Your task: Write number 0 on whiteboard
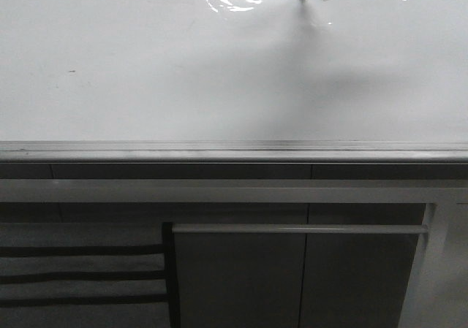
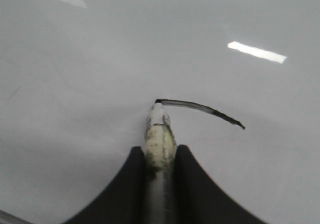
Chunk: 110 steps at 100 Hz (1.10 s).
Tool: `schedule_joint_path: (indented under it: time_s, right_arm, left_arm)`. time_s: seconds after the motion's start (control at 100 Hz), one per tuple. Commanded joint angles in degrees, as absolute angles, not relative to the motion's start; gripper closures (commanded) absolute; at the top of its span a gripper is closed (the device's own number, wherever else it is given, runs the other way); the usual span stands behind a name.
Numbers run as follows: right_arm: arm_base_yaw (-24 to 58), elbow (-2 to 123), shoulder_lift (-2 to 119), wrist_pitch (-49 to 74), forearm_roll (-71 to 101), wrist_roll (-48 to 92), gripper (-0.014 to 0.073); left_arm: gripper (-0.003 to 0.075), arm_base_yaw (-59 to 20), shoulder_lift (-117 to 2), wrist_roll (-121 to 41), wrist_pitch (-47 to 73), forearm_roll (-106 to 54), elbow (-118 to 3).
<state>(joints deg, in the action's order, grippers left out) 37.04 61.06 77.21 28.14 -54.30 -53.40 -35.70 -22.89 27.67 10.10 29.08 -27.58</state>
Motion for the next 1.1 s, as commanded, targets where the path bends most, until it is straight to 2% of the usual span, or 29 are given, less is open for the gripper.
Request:
schedule_joint_path:
  time_s: [0.0, 0.32, 0.74, 1.09]
  right_arm:
    - [37.21, 62.56, 77.03, 27.89, -52.45, -50.69, 0.0641]
    - [37.21, 61.52, 77.03, 33.11, -41.5, -41.75, 0.0642]
    - [37.21, 58.23, 72.75, 42.33, -45.68, -41.86, 0.0642]
    - [29.69, 60.74, 71.55, 40.73, -48.47, -41.94, 0.0642]
  left_arm:
    - [0.074, -35.59, -23.27, 28.32, 6.44, 29.18, -28.99]
    - [0.074, -35.59, -23.27, 28.32, 6.5, 29.18, -28.99]
    - [0.074, -35.59, -23.27, 28.32, 6.5, 29.18, -28.99]
    - [0.074, -35.59, -23.27, 28.32, 6.5, 29.18, -28.99]
